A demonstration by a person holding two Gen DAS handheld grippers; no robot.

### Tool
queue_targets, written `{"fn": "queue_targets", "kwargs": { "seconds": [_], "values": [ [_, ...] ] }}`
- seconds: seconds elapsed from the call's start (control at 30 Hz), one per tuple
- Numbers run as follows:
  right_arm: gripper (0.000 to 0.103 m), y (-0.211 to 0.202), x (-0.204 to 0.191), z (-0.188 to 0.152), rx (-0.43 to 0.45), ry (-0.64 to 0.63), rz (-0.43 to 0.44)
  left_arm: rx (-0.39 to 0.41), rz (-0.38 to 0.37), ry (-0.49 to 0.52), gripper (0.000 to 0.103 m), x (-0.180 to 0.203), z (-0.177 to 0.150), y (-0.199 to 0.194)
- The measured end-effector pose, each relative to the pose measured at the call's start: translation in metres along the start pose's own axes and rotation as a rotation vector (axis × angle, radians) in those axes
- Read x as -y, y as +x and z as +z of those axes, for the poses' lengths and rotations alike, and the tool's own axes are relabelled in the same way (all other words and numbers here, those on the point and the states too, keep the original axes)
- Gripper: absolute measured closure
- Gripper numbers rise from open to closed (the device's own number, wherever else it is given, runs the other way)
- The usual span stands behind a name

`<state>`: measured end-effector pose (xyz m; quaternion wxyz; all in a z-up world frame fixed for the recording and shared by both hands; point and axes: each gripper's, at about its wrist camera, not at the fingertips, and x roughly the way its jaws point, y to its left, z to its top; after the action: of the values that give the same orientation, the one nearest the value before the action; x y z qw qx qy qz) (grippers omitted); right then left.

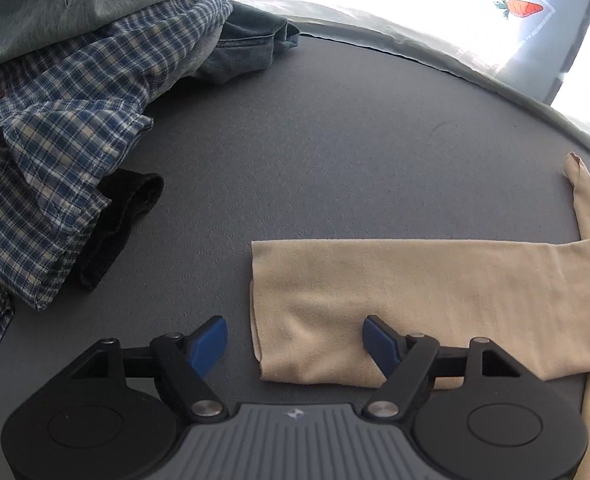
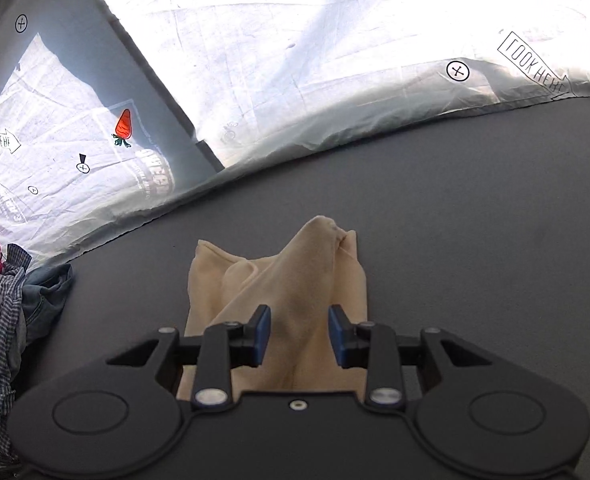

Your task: Fold clothes

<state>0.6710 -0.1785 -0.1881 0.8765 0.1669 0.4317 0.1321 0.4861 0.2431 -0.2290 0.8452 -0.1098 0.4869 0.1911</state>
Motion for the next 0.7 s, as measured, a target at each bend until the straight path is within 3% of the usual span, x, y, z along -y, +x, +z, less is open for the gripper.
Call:
{"fn": "queue_targets", "kwargs": {
  "seconds": [0.1, 0.13, 0.17, 0.2, 0.27, 0.3, 0.5, 0.7],
  "values": [
    [0.071, 0.008, 0.000, 0.000, -0.011, 0.001, 0.010, 0.033, -0.004, -0.052, 0.032, -0.003, -0.006, -0.002],
    [0.077, 0.010, -0.001, 0.000, -0.011, 0.000, 0.015, 0.040, 0.003, -0.062, 0.038, -0.004, -0.007, -0.003],
    [0.082, 0.011, -0.001, 0.000, -0.007, 0.000, 0.022, 0.050, 0.014, -0.074, 0.047, -0.005, -0.007, -0.004],
    [0.094, 0.011, -0.001, 0.000, -0.001, 0.000, 0.031, 0.060, 0.013, -0.083, 0.054, -0.006, -0.007, -0.005],
    [0.098, 0.010, -0.001, 0.000, 0.022, 0.005, 0.045, 0.073, 0.007, -0.096, 0.089, -0.009, -0.006, -0.007],
    [0.098, 0.008, -0.002, -0.001, 0.034, 0.004, 0.053, 0.076, 0.004, -0.100, 0.097, -0.009, -0.004, -0.008],
    [0.099, -0.003, -0.005, 0.001, 0.081, -0.015, 0.059, 0.161, -0.023, -0.134, 0.101, -0.005, 0.011, -0.033],
    [0.099, -0.028, -0.002, 0.009, 0.148, -0.012, 0.079, 0.345, -0.058, -0.093, 0.101, 0.005, 0.039, -0.104]
  ]
}}
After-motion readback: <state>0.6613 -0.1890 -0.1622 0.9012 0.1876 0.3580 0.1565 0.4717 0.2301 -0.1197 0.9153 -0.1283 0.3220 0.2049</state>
